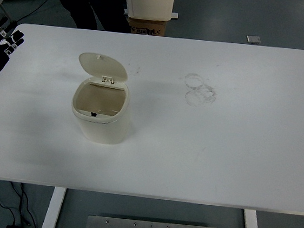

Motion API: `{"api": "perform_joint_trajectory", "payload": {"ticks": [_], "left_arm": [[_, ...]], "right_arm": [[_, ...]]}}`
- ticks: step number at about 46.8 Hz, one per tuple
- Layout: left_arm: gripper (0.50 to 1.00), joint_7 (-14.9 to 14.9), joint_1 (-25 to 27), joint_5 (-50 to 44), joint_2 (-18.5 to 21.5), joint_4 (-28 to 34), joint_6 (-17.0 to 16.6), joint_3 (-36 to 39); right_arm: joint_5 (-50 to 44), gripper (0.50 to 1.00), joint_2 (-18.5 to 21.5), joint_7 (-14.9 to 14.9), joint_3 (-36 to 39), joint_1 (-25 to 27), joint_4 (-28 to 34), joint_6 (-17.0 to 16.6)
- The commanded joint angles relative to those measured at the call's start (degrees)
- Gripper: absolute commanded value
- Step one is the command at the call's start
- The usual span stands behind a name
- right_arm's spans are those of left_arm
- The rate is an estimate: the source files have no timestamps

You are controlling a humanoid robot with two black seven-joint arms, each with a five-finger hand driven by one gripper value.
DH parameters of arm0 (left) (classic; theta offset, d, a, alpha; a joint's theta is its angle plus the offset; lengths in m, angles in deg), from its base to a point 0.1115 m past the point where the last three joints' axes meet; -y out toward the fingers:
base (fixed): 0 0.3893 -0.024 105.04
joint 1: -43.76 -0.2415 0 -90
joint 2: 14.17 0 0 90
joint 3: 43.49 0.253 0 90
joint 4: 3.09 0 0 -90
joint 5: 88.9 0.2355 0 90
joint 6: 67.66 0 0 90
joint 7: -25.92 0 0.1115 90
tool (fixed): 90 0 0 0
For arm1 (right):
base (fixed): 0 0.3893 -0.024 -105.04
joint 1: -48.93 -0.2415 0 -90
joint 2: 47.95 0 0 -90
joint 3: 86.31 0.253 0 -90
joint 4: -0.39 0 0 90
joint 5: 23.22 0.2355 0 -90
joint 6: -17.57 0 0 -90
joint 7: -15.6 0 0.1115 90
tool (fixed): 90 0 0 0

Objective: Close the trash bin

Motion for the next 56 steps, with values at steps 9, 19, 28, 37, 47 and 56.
{"api": "perform_joint_trajectory", "payload": {"ticks": [9, 19, 28, 37, 47, 56], "left_arm": [[1.0, 0.1, -0.3, 0.1, 0.0, 0.3, -0.2, 0.1], [1.0, 0.1, -0.4, 0.1, 0.2, 0.3, -0.2, 0.1], [1.0, 0.1, -0.7, 0.1, 0.3, 0.3, 0.0, 0.1], [1.0, 0.1, -0.6, 0.1, 0.4, 0.3, 0.0, 0.1], [1.0, 0.1, -0.3, 0.1, 1.0, 0.3, 0.0, 0.1], [1.0, 0.2, -0.5, 0.1, 1.0, 0.3, 0.1, 0.1]], "right_arm": [[0.0, 0.991, 0.0, 0.0, 0.0, 0.0, 0.0, 0.0], [0.0, 0.991, 0.0, 0.0, 0.0, 0.0, 0.0, 0.0], [0.0, 0.991, 0.0, 0.0, 0.0, 0.0, 0.0, 0.0], [0.0, 0.991, 0.0, 0.0, 0.0, 0.0, 0.0, 0.0], [0.0, 0.991, 0.0, 0.0, 0.0, 0.0, 0.0, 0.0], [0.0, 0.991, 0.0, 0.0, 0.0, -0.1, 0.0, 0.0]]}}
